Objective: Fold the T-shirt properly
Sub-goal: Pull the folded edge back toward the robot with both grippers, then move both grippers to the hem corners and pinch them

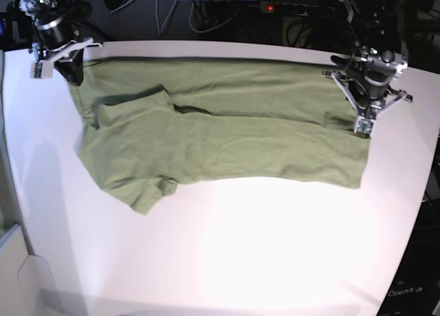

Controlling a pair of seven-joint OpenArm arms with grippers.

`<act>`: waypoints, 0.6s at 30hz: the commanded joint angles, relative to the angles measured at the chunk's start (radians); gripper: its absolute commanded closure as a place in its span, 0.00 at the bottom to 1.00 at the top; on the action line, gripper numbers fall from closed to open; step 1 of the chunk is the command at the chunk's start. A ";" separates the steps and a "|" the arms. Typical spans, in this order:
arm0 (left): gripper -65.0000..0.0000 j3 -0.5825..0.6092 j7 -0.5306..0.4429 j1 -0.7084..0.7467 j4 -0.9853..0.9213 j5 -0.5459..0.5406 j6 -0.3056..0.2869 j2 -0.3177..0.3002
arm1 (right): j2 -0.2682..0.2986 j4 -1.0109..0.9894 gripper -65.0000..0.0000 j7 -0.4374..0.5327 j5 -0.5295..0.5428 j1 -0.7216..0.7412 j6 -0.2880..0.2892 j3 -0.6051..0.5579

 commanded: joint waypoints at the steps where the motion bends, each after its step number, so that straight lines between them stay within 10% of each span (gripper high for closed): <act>1: 0.95 -0.012 -0.015 -0.006 0.037 -0.001 0.006 -0.008 | 0.010 0.033 0.98 0.028 0.010 -0.003 -0.001 0.007; 6: 0.88 -0.110 -0.015 -0.061 0.062 -0.002 0.006 -0.006 | 0.036 0.145 0.98 -0.066 -0.006 0.001 -0.005 0.009; 11: 0.57 -0.152 -0.017 -0.092 0.060 -0.002 0.004 -0.009 | 0.037 0.199 0.97 -0.247 -0.006 0.112 -0.005 0.010; 18: 0.40 -0.150 -0.017 -0.125 0.060 -0.002 0.004 -0.019 | 0.037 0.199 0.58 -0.566 -0.004 0.316 -0.004 0.009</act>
